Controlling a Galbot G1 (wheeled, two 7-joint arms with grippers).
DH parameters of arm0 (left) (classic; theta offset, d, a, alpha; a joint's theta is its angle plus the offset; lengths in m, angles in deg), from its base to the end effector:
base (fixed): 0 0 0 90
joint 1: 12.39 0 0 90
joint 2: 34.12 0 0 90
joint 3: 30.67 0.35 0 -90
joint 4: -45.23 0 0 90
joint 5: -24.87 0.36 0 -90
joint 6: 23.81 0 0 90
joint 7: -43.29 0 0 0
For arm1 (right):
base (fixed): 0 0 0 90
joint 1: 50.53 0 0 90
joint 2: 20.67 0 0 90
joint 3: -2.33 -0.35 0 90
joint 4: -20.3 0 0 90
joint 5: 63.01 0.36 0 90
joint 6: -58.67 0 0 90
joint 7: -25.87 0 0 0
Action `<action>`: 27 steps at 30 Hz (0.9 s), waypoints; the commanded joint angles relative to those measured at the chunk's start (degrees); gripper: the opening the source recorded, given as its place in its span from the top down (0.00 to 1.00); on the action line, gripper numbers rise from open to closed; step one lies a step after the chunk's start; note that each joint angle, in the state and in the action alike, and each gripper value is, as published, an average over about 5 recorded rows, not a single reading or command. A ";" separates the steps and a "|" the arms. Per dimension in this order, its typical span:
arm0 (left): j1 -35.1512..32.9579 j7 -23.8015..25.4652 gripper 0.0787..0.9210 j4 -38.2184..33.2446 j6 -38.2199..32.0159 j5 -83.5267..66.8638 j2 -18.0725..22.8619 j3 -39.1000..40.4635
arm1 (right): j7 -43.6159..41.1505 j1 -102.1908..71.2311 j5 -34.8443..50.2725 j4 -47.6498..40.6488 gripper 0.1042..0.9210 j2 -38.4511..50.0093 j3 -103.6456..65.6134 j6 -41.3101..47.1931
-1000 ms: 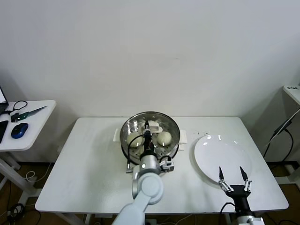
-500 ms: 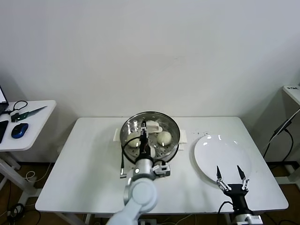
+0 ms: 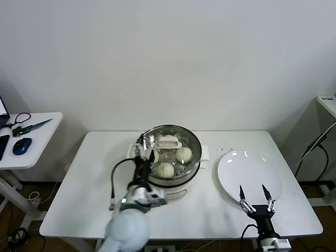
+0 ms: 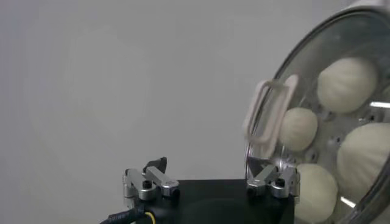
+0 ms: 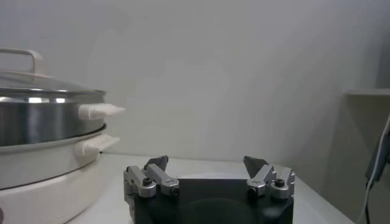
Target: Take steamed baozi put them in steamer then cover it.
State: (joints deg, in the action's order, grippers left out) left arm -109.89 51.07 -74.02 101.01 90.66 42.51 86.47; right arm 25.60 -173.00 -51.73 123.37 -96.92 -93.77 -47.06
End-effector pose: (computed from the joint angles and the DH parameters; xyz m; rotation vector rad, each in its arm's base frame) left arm 0.2507 -0.0991 -0.2373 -0.0561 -2.5763 -1.7457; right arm 0.1589 -0.1000 -0.3998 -0.0343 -3.0927 0.1115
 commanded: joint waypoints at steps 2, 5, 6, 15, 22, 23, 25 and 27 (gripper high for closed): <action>-4.58 -7.78 0.12 -5.52 -4.95 -23.76 -3.03 -10.33 | -1.63 -0.12 1.12 -0.37 0.12 -0.15 0.91 -1.79; -6.43 -13.47 0.12 -4.73 -12.36 -39.63 -4.21 -21.08 | -1.78 -0.04 1.30 -1.28 0.12 -0.21 0.92 -3.11; -7.10 -15.20 0.12 -3.91 -15.98 -45.68 -4.77 -24.77 | -1.80 0.04 1.36 -1.72 0.12 -0.23 0.89 -3.49; -17.16 -14.00 0.12 6.89 -36.06 -86.05 -10.82 -43.87 | -0.69 0.67 1.43 -4.39 0.12 -0.28 1.33 -4.45; -20.88 -12.12 0.12 11.13 -39.86 -89.21 -7.17 -38.42 | -0.35 0.23 3.04 -4.42 0.12 0.08 1.83 -3.72; -21.33 -11.54 0.12 11.42 -40.37 -88.95 -6.62 -37.59 | -0.38 0.20 3.26 -4.44 0.12 0.17 1.90 -3.60; -22.04 -10.53 0.12 11.84 -41.27 -88.21 -5.69 -36.35 | -0.45 0.16 3.44 -4.47 0.12 0.29 2.04 -3.56; -22.48 -9.76 0.12 12.24 -41.95 -87.40 -5.14 -35.44 | -0.49 0.14 3.43 -4.40 0.12 0.34 2.16 -3.54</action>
State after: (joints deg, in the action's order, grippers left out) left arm -129.48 41.41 -63.82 64.39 13.32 36.65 53.06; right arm 25.06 -172.86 -49.43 119.52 -96.69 -91.90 -50.50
